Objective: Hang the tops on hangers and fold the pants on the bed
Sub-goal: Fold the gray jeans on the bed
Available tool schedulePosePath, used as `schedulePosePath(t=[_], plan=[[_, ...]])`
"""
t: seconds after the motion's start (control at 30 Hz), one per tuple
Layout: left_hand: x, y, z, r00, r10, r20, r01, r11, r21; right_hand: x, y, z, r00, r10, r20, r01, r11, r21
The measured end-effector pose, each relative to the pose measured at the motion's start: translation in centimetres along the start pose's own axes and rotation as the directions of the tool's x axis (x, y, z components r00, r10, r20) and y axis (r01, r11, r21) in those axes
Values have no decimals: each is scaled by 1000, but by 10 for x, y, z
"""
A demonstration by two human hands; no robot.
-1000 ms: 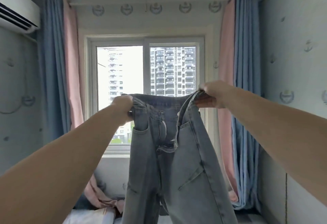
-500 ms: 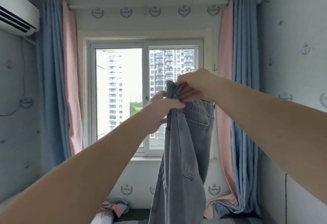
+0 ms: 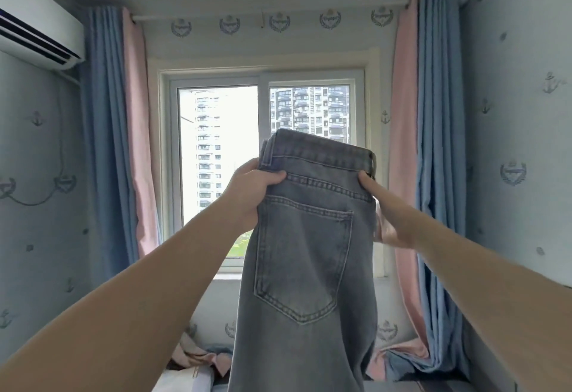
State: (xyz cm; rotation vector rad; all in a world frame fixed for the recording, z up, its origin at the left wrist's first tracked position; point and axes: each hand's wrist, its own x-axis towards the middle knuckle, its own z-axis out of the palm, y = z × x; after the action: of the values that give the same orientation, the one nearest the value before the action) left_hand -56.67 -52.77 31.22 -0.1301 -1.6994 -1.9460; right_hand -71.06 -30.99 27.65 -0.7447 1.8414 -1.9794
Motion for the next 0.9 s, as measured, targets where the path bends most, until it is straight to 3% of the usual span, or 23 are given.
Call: schedulePosePath(t=[0.07,0.2,0.3,0.57,0.9], plan=[[-9,12,-18,1000,-21,-7,21,1000,6,-5,12,20,989,51,137,-56,998,35],[-33,37,-66,998,-64,-12,64,997,48,-9,-10,75,992,-75,-98,81,995,61],[-53,60,-108,997,-76,-9,76,992,102,-22,-38,118,959,-202,-200,201,979,-27],[-109,127,-192,994,-90,66,82,991,103,-79,-73,231,886,-386,-256,360,922,-144],[-191,194,-234,999,-15,-48,23,986,166,-173,-99,319,793,-513,-327,414,849,-328]])
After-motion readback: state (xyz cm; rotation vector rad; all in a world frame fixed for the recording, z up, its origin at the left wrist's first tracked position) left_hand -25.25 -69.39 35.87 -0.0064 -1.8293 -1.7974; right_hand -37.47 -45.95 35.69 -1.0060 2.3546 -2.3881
